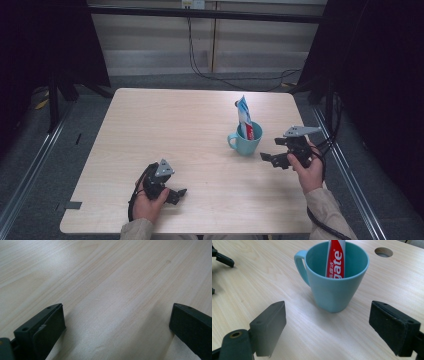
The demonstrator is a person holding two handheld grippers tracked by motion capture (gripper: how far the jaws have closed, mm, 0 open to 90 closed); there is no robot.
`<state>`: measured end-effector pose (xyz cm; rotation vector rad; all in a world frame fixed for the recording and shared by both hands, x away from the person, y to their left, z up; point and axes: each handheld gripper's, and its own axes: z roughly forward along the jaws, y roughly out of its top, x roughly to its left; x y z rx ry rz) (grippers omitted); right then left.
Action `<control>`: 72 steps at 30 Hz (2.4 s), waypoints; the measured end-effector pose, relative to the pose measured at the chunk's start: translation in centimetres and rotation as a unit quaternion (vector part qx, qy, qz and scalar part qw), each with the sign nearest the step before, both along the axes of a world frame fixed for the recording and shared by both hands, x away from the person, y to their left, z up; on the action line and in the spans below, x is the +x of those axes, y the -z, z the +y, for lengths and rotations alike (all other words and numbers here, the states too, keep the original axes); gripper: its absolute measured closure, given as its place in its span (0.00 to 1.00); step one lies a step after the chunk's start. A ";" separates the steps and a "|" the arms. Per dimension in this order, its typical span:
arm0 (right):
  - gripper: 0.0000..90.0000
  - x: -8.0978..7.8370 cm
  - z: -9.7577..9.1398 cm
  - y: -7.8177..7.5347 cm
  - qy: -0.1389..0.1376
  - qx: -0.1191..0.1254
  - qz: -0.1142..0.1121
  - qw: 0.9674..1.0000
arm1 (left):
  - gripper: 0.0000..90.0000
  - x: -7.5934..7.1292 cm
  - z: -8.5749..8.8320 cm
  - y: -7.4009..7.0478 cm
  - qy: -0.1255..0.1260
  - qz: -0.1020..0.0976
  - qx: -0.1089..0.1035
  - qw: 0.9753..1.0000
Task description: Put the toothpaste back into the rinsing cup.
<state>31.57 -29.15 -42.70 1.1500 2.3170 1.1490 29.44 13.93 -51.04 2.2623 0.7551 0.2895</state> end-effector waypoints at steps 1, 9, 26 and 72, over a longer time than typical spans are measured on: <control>0.15 -0.1 0.0 0.2 0.003 0.000 0.003 1.000 | 0.00 0.0 0.0 0.0 0.000 0.000 0.000 1.000; 0.15 -0.6 -0.2 1.4 0.002 -0.003 0.009 1.000 | 0.00 0.0 0.0 0.0 0.000 0.000 0.000 1.000; 0.15 -1.9 -0.5 4.6 0.006 0.000 0.030 1.000 | 0.00 0.0 0.0 0.0 0.000 0.000 0.000 1.000; 0.15 -4.0 -0.7 8.5 -0.008 -0.044 0.016 0.999 | 0.00 0.0 0.0 0.0 0.002 0.000 0.003 1.000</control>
